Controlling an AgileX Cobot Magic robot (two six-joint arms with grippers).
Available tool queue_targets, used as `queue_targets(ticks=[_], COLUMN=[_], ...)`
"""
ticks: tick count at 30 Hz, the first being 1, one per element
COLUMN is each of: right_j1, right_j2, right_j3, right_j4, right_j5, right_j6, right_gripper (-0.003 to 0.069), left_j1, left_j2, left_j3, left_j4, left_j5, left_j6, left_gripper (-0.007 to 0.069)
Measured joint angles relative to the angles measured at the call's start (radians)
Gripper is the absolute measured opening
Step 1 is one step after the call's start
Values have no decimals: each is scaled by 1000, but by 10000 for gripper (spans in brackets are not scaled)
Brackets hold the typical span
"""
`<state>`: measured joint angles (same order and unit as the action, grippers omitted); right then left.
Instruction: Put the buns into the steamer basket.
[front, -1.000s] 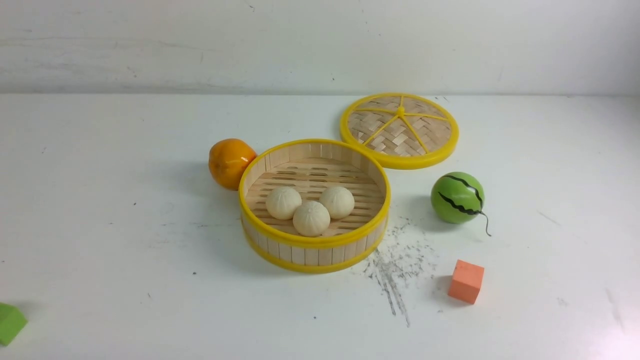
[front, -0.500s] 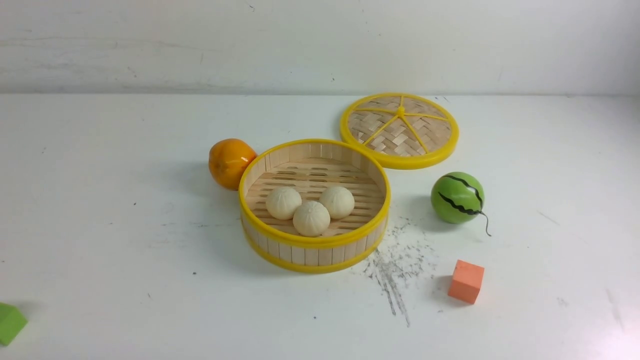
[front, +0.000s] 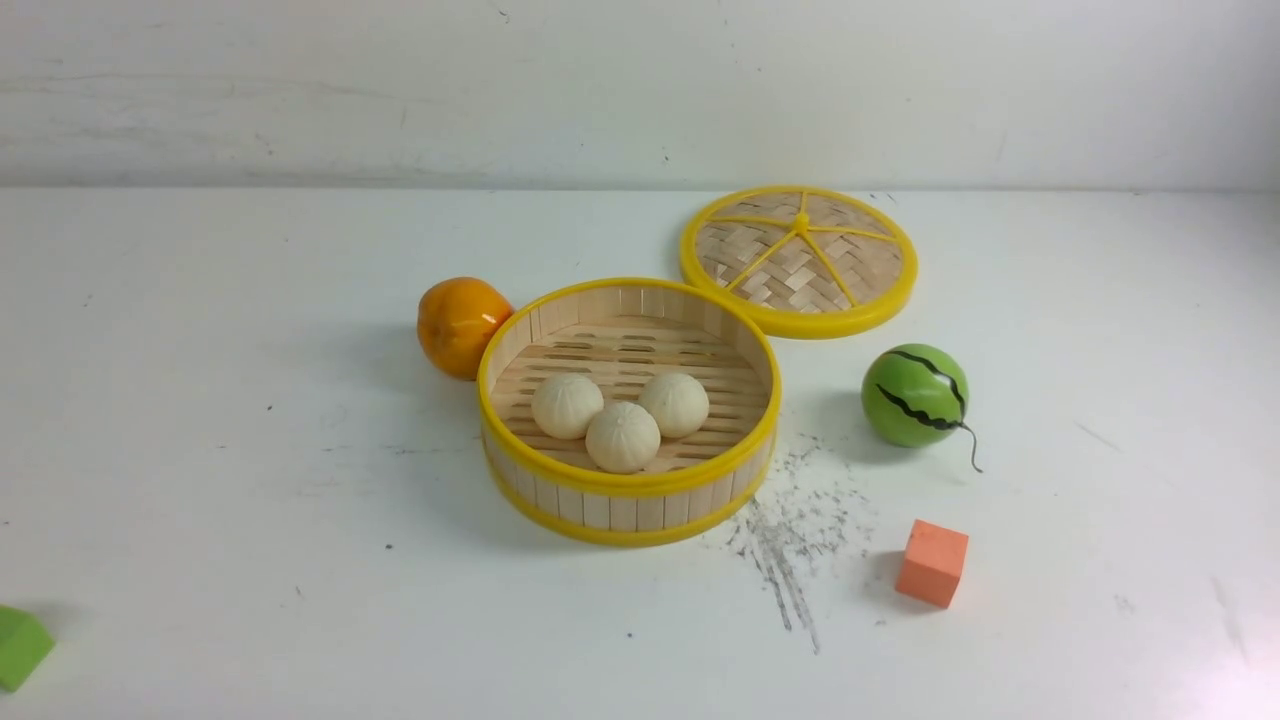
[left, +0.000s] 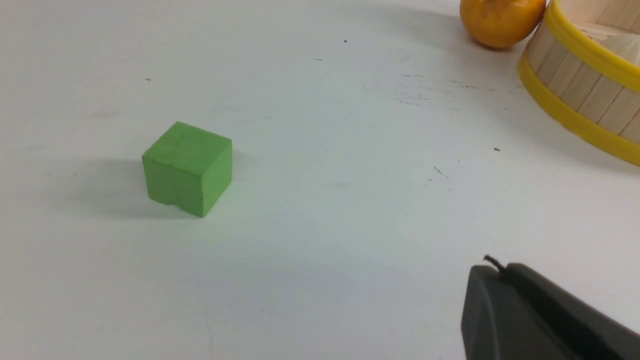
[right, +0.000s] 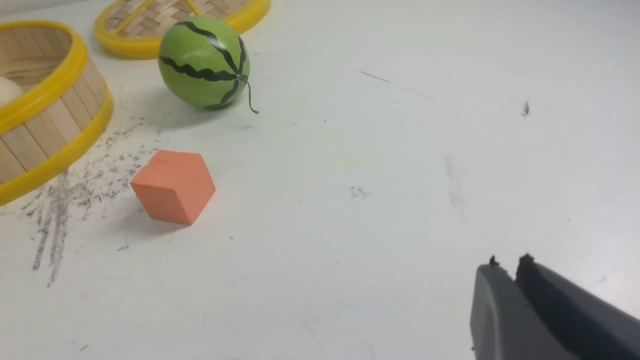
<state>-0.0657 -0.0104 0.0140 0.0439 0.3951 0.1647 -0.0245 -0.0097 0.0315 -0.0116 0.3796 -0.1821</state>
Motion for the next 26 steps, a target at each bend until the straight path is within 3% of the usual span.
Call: queue_targets(ticks=[26], right_j1=[0], right_j2=[0], right_j3=[0], right_j4=[0], right_j5=[0], right_j6=[0], right_gripper=[78], left_j1=[0], left_j2=[0], left_j3=[0], left_j4=[0], left_j5=[0], left_j6=[0], left_gripper=[-11])
